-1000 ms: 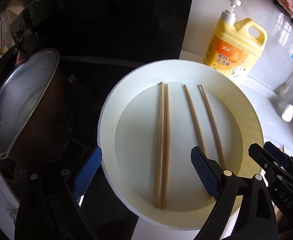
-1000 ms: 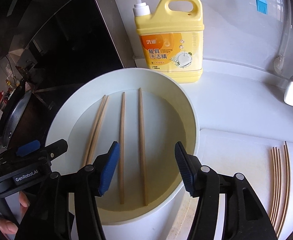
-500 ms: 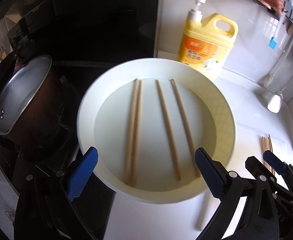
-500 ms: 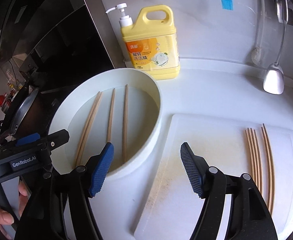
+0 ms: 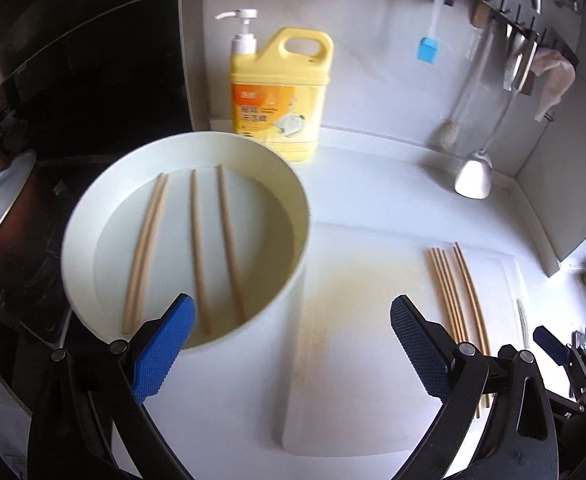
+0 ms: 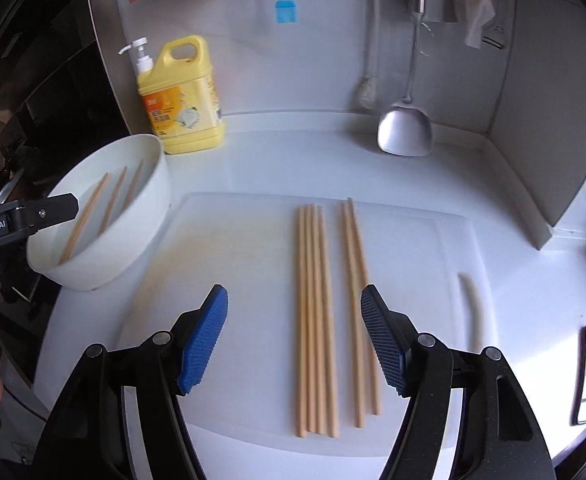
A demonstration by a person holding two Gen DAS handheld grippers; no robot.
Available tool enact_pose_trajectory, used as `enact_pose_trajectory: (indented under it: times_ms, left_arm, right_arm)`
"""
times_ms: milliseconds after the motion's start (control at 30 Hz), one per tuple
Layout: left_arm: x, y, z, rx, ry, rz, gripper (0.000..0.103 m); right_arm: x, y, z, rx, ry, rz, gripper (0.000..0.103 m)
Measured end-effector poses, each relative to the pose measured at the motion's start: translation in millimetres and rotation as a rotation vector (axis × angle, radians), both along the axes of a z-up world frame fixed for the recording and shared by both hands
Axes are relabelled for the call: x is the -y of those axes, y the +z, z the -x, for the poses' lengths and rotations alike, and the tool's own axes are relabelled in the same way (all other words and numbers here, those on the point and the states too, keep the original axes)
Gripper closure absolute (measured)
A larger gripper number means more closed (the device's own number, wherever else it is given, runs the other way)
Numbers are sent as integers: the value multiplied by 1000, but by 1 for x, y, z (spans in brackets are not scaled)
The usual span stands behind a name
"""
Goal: Organize utensils
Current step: 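Move both open tools back over the chopsticks on the cutting board, then lower both open tools around the chopsticks and separate them on the board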
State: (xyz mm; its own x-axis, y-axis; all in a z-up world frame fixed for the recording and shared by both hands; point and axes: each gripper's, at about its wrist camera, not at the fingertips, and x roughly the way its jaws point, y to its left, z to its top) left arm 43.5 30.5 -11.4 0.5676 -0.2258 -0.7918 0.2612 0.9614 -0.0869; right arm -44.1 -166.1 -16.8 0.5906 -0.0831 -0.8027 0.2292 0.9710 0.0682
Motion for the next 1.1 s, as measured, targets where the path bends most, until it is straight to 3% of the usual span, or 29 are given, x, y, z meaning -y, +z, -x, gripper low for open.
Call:
enact_pose_trajectory:
  times_ms: [167,433,633,1033,1100]
  left_arm:
    - [42,-16,15,-28,-53,1,7]
    - [79,-49,31,-66,-60,-31,7]
    - [91,-64,37,-70,-46,-75,7]
    - [99,-82,37,-82,-32,-93,7]
    - [102,-84,36,-86,-33,-92,7]
  right_arm:
    - [42,-18,16,-33,-35,-2,37]
    - [76,-58,11,-60,-14,-5,37]
    - [85,-75,1,-59,17,-1,37]
    - [75,-88,-7,-57,63,60,38]
    - [72,-89,-9,-51,75,73,45]
